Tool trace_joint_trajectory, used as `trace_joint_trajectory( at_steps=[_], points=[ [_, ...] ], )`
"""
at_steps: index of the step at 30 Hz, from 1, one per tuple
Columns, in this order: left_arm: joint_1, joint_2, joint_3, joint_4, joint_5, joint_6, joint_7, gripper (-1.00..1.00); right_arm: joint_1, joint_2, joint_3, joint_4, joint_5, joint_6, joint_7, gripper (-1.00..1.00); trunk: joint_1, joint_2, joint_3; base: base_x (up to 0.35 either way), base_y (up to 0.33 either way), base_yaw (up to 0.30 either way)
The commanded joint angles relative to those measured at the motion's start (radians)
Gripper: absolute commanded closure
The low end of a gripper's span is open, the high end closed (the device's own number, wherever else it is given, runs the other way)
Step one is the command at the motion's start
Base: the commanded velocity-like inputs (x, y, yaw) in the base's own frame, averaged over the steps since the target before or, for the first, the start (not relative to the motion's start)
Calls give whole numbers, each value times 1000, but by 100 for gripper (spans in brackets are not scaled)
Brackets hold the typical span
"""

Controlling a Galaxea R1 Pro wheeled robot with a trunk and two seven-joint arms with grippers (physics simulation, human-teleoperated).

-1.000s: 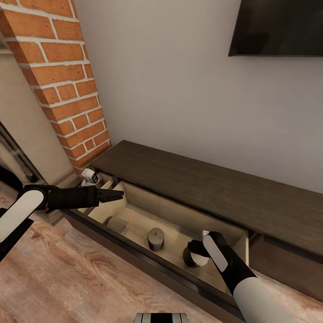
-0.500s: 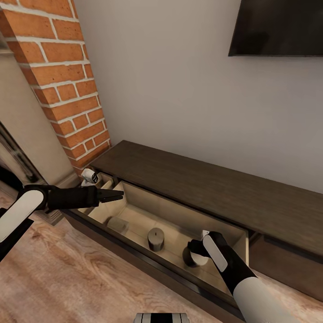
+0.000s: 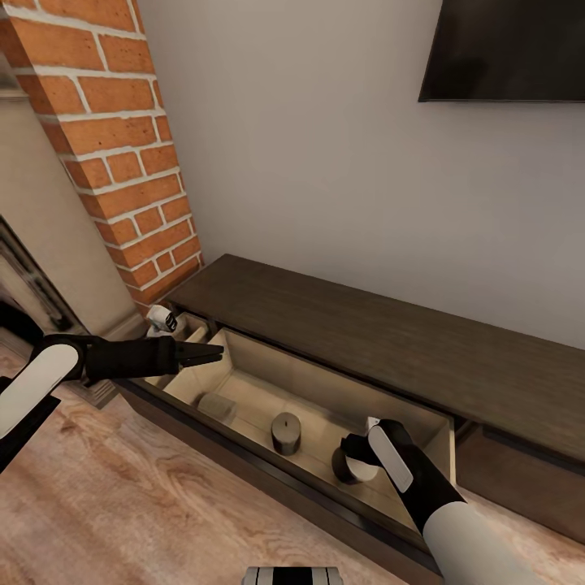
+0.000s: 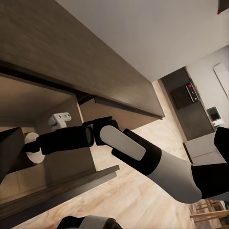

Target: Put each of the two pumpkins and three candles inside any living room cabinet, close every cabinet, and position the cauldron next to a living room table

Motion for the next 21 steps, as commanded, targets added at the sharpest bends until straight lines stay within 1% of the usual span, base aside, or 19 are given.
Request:
trace_joint_trajectory(
  at_steps=[1, 3, 7, 11, 13, 15, 17, 21],
  points=[
    [-1, 1, -2, 0, -6, 0, -9, -100, -1, -1, 2, 0, -13, -1, -12, -100, 0, 0, -1, 0, 4, 0],
    [-1, 1, -1, 0, -6, 0, -9, -100, -1, -1, 2, 1, -13, -1, -12, -100, 0, 0, -1, 0, 2, 0],
    [-1, 1, -1, 0, -6, 0, -9, -100, -1, -3, 1, 3, -13, -1, -12, -100, 2, -1, -16, 0, 0, 0],
    [-1, 1, -1, 0, -5, 0, -9, -100, -1, -4, 1, 5, -13, -4, -12, -100, 2, -1, -16, 0, 0, 0],
    [-1, 1, -1, 0, -5, 0, -9, -100, -1, -4, 0, 10, -13, -26, -12, -100, 2, -1, -16, 0, 0, 0],
    [-1, 1, -1, 0, -5, 0, -9, -100, -3, -4, 0, 30, -12, -74, -12, -100, 2, -1, -16, 0, 0, 0],
    [-1, 1, -1, 0, -5, 0, -9, -100, -8, -3, 0, 42, -12, -93, -11, -100, 2, -1, -16, 0, 0, 0],
    [-1, 1, -1, -2, -5, 0, -9, -100, -12, -2, 0, 51, -13, -109, -10, -100, 2, -1, -16, 0, 0, 0]
  ],
)
